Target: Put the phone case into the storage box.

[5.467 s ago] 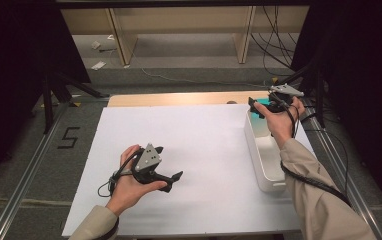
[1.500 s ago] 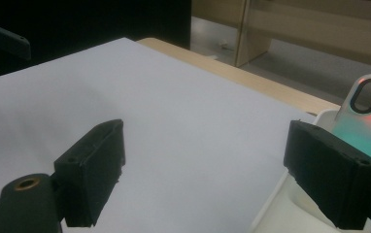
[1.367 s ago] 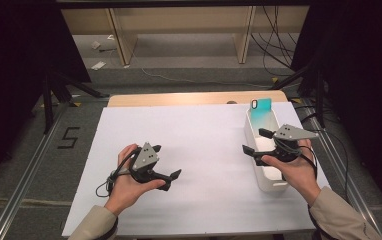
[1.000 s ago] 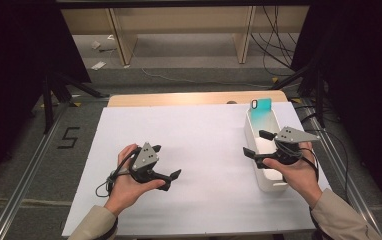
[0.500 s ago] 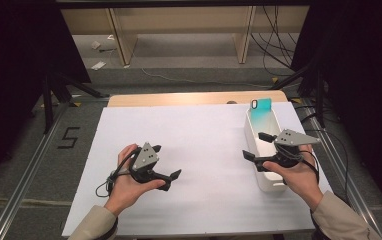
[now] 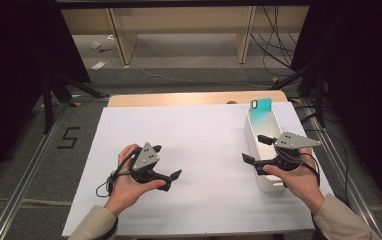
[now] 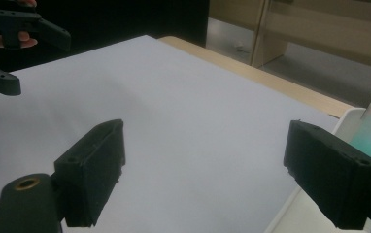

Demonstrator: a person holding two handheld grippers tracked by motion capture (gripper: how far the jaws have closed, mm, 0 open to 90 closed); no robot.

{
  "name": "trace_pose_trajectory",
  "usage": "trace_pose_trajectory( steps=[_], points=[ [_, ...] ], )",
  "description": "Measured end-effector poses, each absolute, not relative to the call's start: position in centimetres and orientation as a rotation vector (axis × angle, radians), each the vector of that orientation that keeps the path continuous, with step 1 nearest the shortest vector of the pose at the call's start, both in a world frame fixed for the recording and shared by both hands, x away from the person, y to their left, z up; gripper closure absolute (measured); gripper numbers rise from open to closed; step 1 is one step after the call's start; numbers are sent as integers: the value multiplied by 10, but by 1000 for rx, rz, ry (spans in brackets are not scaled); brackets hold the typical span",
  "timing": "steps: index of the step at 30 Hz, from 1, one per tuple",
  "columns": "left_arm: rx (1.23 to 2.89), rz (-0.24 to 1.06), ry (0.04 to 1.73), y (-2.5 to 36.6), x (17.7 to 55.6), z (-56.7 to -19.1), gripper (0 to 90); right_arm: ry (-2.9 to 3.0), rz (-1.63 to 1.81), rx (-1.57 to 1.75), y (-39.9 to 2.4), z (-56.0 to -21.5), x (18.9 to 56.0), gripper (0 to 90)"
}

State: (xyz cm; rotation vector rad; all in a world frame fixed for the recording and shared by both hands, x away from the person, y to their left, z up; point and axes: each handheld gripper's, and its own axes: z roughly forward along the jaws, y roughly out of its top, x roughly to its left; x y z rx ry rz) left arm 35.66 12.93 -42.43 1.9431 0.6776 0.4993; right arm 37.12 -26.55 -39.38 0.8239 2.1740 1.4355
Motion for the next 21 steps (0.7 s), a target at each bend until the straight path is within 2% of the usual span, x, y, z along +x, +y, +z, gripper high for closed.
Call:
trace_pose_trajectory(
  steps=[21],
  points=[
    [1939,496,679,129,357,-425,0,2212,1437,794,-263,-400,366,158]
  ],
)
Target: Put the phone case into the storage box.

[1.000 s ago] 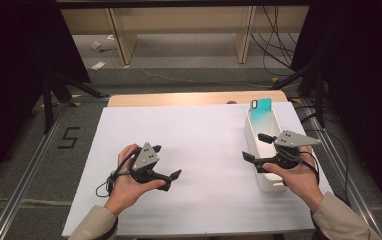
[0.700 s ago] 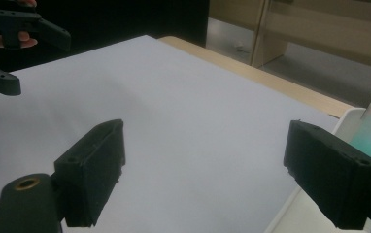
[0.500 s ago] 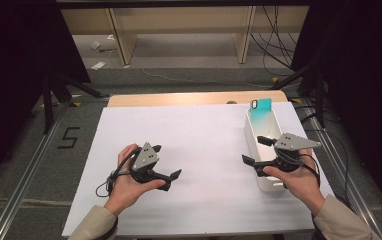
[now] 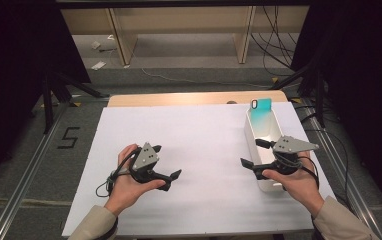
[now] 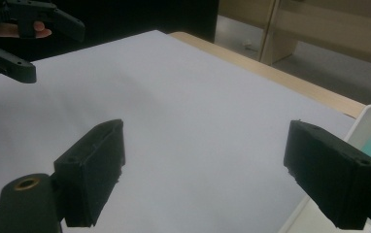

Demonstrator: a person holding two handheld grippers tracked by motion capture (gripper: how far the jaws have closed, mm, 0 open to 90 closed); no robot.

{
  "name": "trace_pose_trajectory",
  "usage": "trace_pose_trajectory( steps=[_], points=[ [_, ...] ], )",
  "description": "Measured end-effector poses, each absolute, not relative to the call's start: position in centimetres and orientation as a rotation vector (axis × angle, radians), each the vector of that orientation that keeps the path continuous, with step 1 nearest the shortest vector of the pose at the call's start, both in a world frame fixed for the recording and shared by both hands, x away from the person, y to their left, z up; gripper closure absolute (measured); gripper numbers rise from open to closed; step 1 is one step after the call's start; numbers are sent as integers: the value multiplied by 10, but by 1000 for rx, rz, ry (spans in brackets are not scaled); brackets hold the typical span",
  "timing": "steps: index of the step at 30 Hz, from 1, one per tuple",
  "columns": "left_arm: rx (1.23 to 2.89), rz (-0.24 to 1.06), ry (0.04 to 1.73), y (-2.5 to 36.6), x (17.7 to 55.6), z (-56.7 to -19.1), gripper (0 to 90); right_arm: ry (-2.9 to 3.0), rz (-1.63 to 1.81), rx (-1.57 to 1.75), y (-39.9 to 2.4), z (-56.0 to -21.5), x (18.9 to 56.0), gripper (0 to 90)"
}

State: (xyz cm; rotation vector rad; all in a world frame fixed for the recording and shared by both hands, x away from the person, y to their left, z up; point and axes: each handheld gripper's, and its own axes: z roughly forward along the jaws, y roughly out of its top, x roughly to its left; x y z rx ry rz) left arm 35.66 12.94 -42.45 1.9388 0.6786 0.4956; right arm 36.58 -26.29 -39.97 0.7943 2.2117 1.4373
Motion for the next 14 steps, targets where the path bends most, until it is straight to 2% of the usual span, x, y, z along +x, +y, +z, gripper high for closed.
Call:
trace_pose_trajectory(
  steps=[14],
  points=[
    [1937,490,681,129,358,-425,0,2209,1445,775,-262,-400,365,156]
  ],
)
